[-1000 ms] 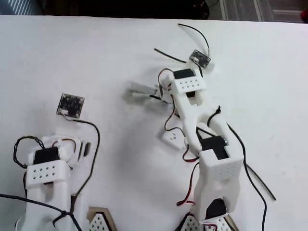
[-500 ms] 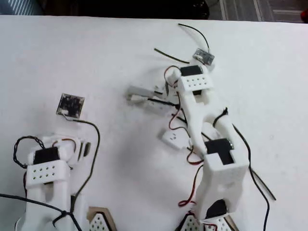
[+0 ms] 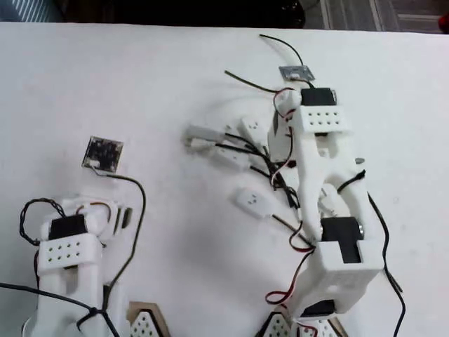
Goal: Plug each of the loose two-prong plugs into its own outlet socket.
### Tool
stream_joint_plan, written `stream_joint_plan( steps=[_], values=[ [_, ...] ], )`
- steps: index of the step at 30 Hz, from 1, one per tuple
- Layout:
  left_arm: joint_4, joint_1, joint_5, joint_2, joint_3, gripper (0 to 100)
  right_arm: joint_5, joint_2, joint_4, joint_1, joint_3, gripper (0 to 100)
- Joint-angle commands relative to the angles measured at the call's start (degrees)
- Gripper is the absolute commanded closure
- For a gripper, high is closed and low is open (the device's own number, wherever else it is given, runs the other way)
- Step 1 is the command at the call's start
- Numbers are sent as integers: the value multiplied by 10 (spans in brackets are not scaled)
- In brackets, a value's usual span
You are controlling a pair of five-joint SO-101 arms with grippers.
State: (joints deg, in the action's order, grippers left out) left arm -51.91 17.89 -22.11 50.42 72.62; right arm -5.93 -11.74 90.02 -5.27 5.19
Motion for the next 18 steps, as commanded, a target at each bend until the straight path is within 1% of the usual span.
stream_joint_plan(
  steps=[1, 5, 9, 12, 18],
  values=[
    [9, 1, -3, 13, -1, 774, -60, 14, 46, 23, 9, 855],
    [9, 1, -3, 13, -1, 774, -132, 15, 65, 53, 7, 854],
    [9, 1, -3, 13, -1, 774, -175, 15, 58, 83, -39, 851],
    [9, 1, -3, 13, -1, 774, -192, 15, 20, 103, -87, 851],
    [9, 1, -3, 13, -1, 774, -244, 10, -96, 141, -167, 851]
  ],
)
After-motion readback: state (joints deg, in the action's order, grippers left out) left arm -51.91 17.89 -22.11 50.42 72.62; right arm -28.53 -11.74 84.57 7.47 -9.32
